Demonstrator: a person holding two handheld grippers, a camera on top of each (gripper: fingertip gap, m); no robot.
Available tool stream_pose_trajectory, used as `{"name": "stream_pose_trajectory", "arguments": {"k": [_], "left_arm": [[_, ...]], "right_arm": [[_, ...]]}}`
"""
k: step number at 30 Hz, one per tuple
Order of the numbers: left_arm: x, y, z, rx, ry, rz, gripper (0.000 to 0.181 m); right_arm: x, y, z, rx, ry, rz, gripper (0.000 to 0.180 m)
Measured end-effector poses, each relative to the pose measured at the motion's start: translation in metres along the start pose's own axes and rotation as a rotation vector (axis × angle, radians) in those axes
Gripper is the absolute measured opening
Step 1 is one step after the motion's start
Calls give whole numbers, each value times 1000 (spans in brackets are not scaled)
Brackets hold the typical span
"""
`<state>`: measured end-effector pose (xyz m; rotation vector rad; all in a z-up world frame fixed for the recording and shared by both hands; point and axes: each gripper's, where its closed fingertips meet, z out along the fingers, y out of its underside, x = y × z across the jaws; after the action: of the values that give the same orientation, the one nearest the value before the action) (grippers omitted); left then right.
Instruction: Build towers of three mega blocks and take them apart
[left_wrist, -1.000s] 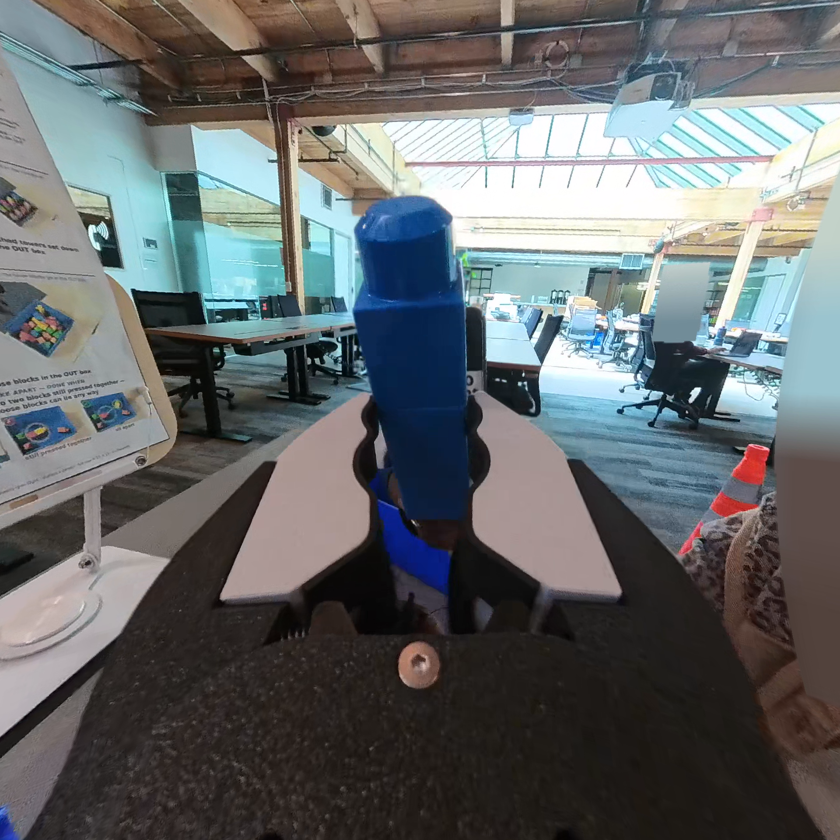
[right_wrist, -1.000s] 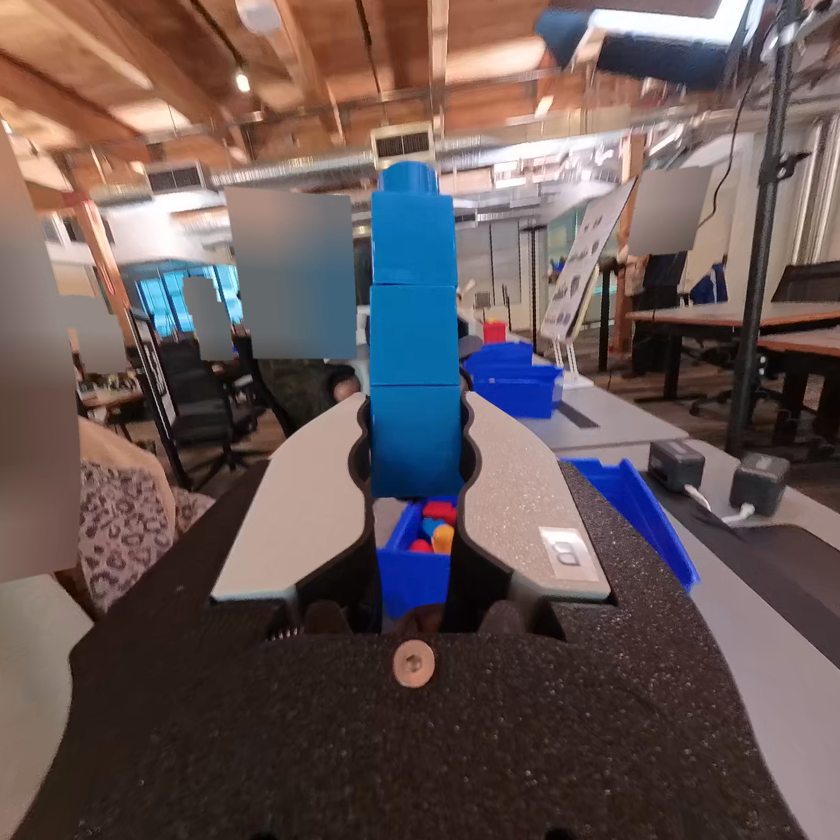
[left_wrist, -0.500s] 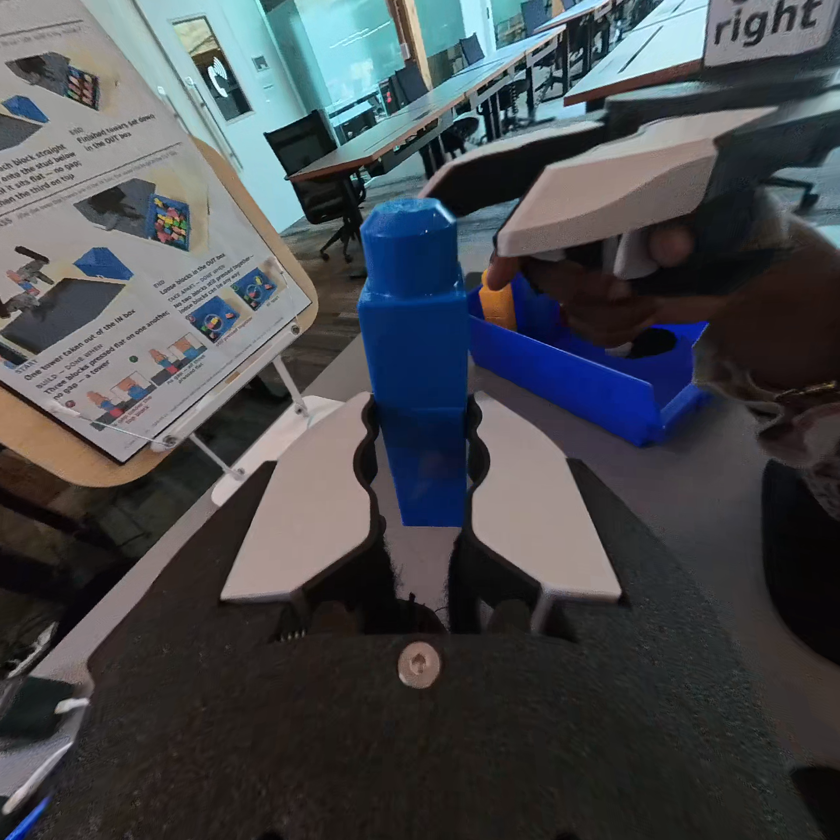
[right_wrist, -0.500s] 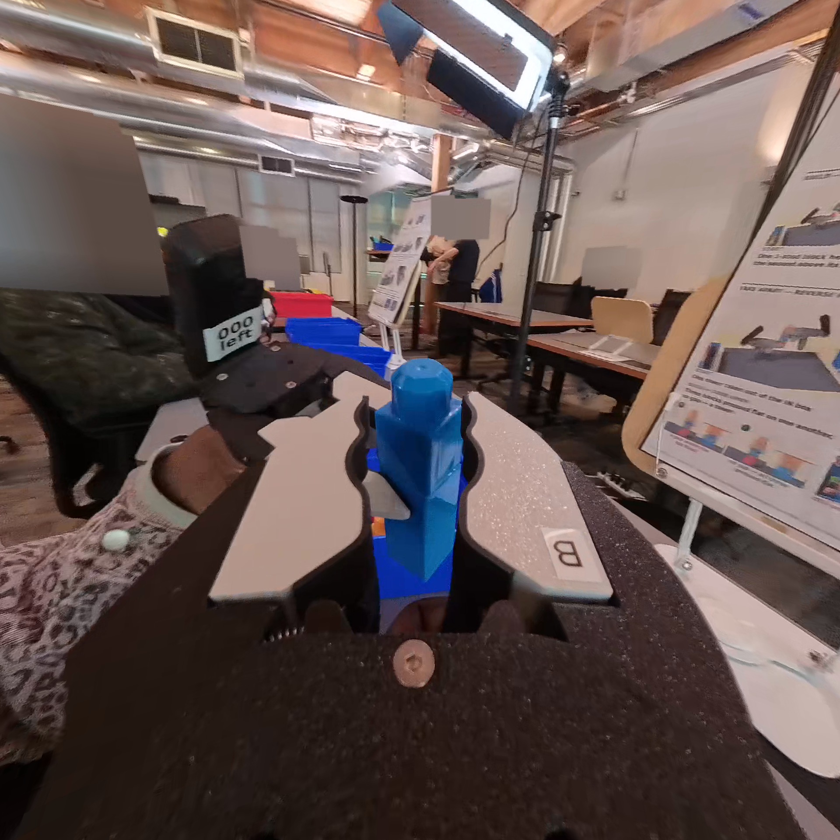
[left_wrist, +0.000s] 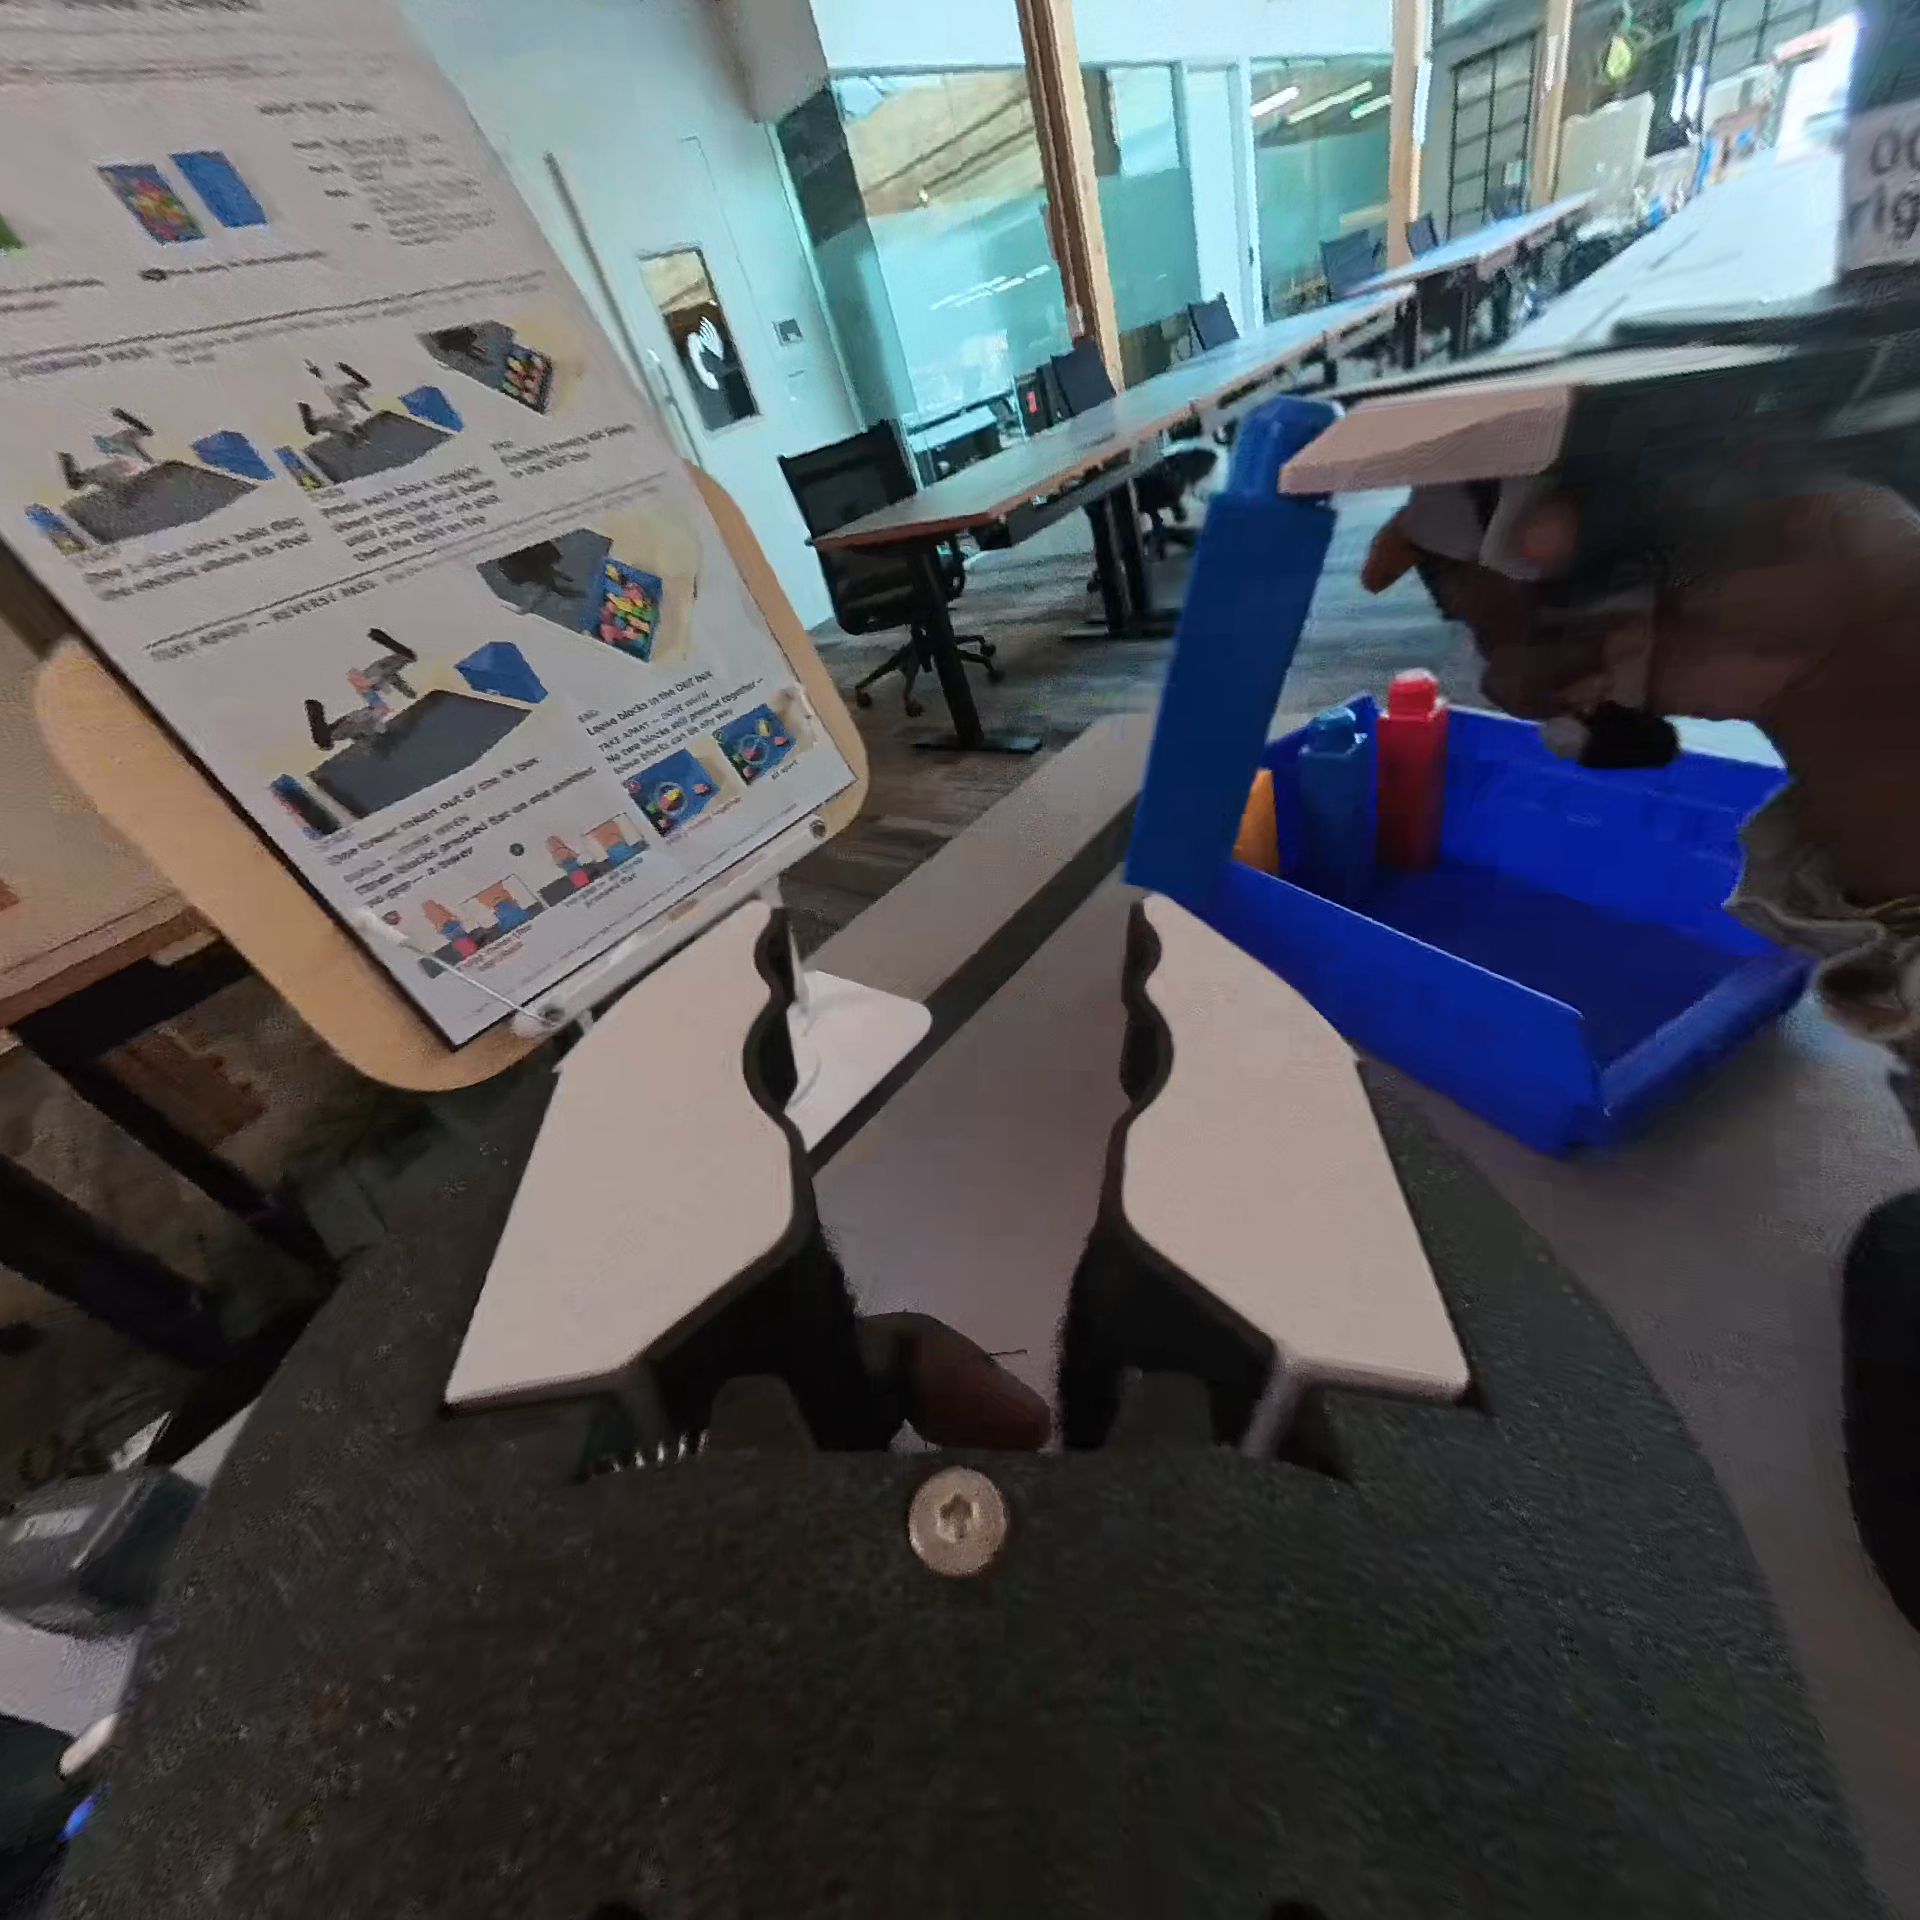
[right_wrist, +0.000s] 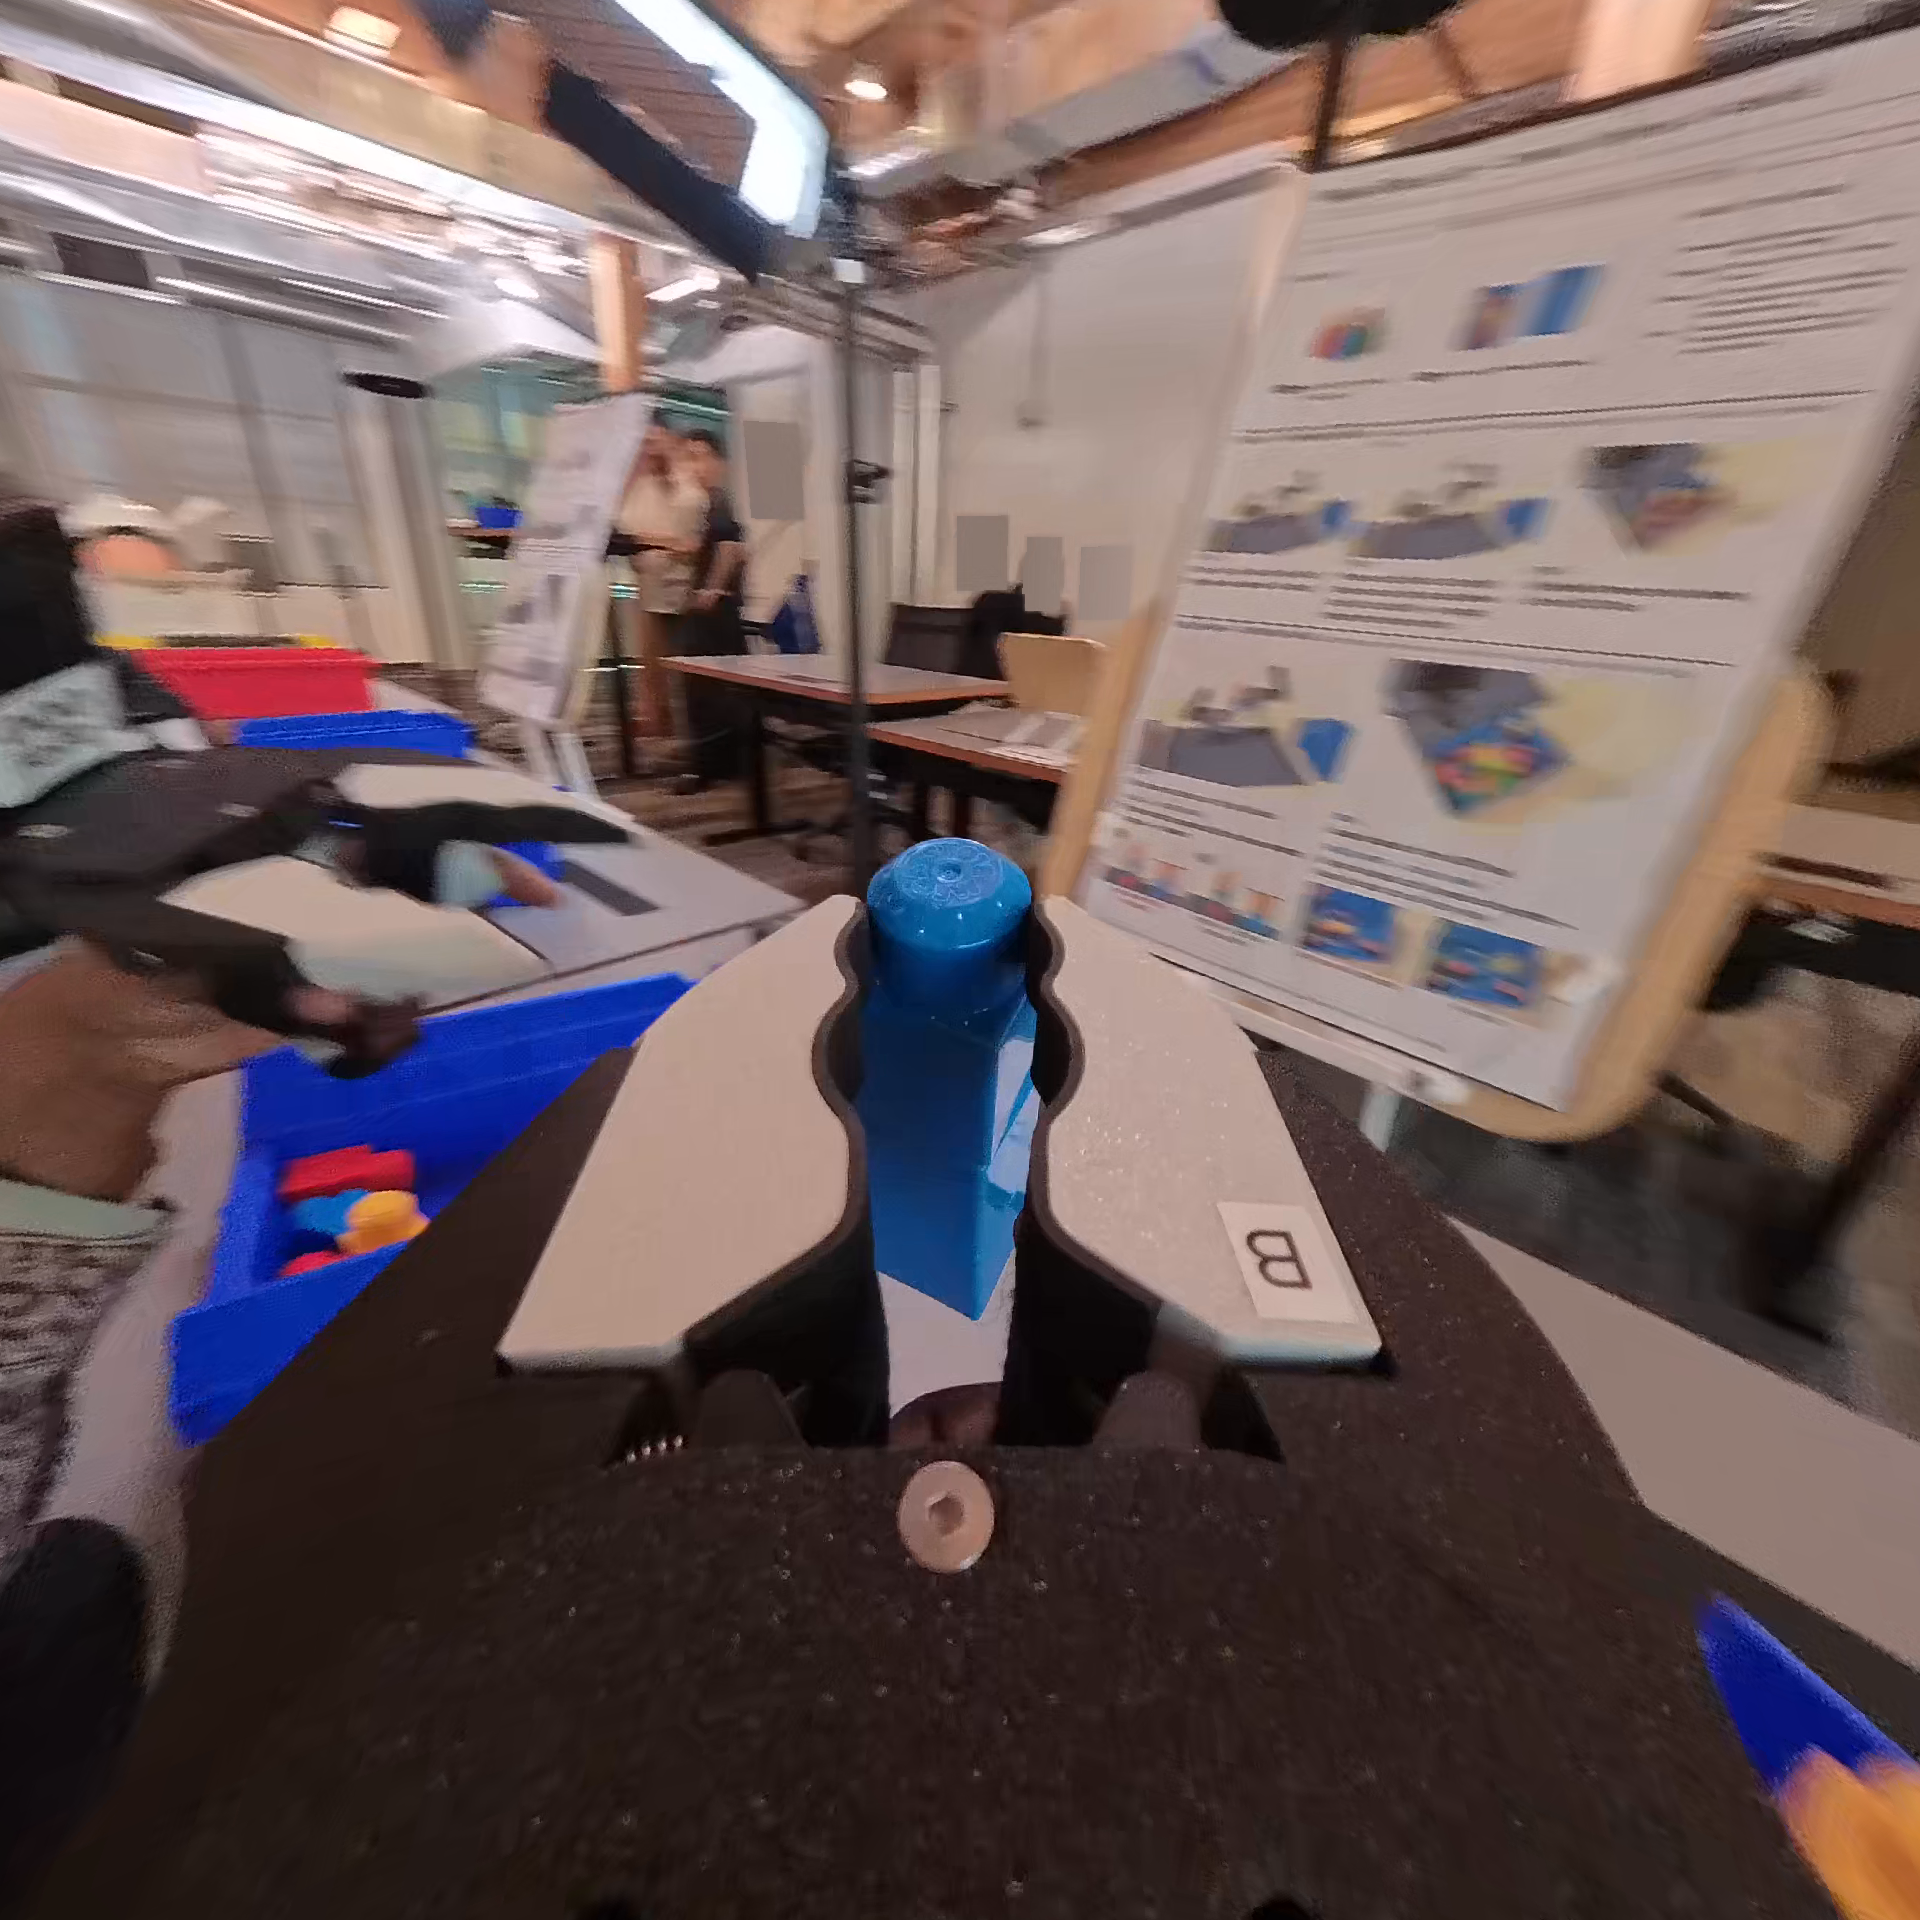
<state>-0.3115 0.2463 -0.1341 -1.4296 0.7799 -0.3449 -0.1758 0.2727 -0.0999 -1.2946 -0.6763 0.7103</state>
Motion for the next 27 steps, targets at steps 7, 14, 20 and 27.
{"name": "stream_pose_trajectory", "arguments": {"k": [7, 14, 20, 27], "left_arm": [[-75, -20, -65, 203, -308, -123, 50], [-110, -13, -110, 246, -462, -163, 46], [-124, -5, -130, 266, -529, -183, 43], [-127, 2, -134, 239, -552, -172, 43]], "right_arm": [[124, 48, -76, -194, 442, 33, 28], [179, 140, -101, -395, 526, 123, 28], [191, 171, -105, -355, 496, 176, 28], [192, 191, -107, -441, 492, 158, 28]]}}
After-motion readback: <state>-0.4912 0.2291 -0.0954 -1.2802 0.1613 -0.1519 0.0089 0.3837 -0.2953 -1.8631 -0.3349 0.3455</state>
